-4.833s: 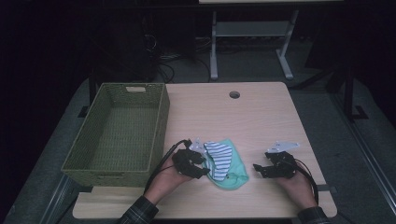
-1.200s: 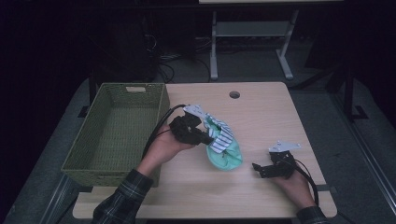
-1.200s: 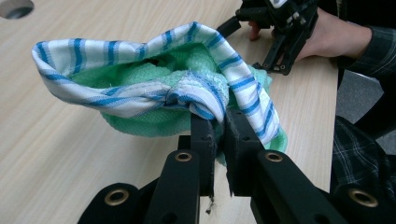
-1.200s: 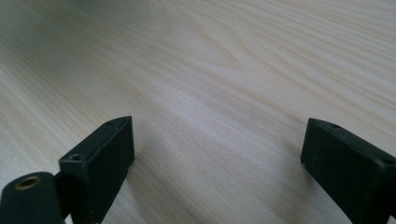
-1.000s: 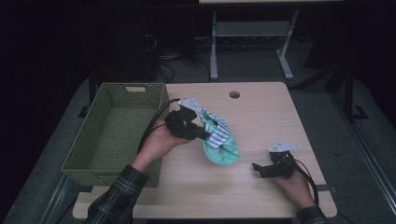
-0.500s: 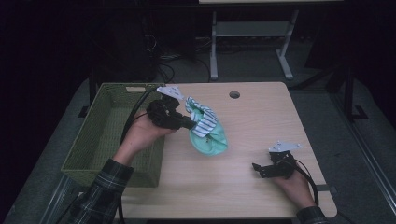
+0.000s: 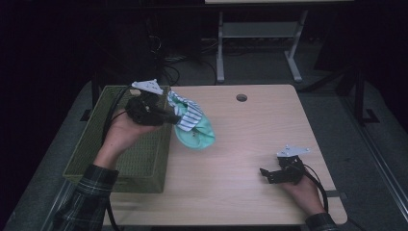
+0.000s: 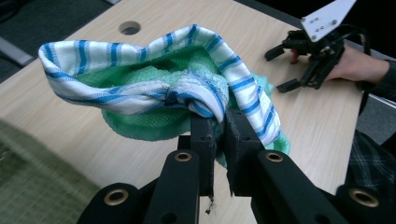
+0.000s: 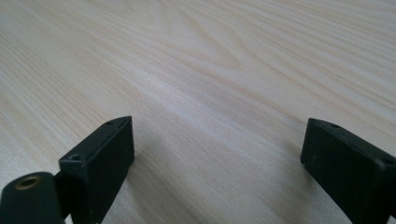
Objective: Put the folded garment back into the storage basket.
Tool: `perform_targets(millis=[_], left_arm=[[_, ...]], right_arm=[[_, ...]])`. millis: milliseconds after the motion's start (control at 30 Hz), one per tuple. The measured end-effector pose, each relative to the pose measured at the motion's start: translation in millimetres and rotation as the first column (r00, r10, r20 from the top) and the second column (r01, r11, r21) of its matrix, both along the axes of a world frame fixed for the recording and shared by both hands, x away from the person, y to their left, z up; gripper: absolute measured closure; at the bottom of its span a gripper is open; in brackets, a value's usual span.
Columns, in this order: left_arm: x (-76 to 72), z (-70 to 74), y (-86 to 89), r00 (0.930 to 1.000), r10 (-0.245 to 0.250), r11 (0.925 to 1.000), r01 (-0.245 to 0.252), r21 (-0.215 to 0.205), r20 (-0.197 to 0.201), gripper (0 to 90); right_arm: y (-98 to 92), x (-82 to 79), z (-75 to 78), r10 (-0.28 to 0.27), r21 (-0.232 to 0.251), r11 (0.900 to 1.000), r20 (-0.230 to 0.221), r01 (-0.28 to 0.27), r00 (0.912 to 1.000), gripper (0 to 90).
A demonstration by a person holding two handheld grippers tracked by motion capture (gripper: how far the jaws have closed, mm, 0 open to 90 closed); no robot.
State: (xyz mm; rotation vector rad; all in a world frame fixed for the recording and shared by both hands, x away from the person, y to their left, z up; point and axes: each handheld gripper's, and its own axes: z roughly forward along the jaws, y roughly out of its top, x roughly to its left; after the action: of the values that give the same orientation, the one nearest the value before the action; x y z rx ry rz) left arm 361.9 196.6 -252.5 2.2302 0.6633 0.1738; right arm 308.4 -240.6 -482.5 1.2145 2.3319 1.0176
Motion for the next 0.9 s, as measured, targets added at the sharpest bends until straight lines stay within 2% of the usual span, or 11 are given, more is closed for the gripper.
perform_targets(millis=[267,533,733,900], left_arm=[[-2.9,3.1,29.1,0.9975,0.070,0.9975,-0.070,-0.009,0.007,82.5],[-5.6,1.1,61.5,0.9887,0.150,0.9887,-0.150,-0.010,0.013,82.5],[-8.6,-4.0,91.2,0.9753,0.221,0.9753,-0.220,-0.010,0.010,82.5],[-11.1,-9.9,117.2,0.9564,0.292,0.9555,-0.292,-0.044,0.005,82.5]], right_arm=[[0.0,0.0,0.0,0.000,0.000,1.000,0.000,0.000,1.0000,9.2],[0.0,0.0,0.0,0.000,0.000,1.000,0.000,0.000,1.0000,9.2],[-0.1,0.0,0.2,0.001,-0.001,1.000,-0.002,-0.001,1.0000,9.2],[-0.1,-0.1,0.2,0.001,-0.003,1.000,-0.003,-0.001,1.0000,9.2]])
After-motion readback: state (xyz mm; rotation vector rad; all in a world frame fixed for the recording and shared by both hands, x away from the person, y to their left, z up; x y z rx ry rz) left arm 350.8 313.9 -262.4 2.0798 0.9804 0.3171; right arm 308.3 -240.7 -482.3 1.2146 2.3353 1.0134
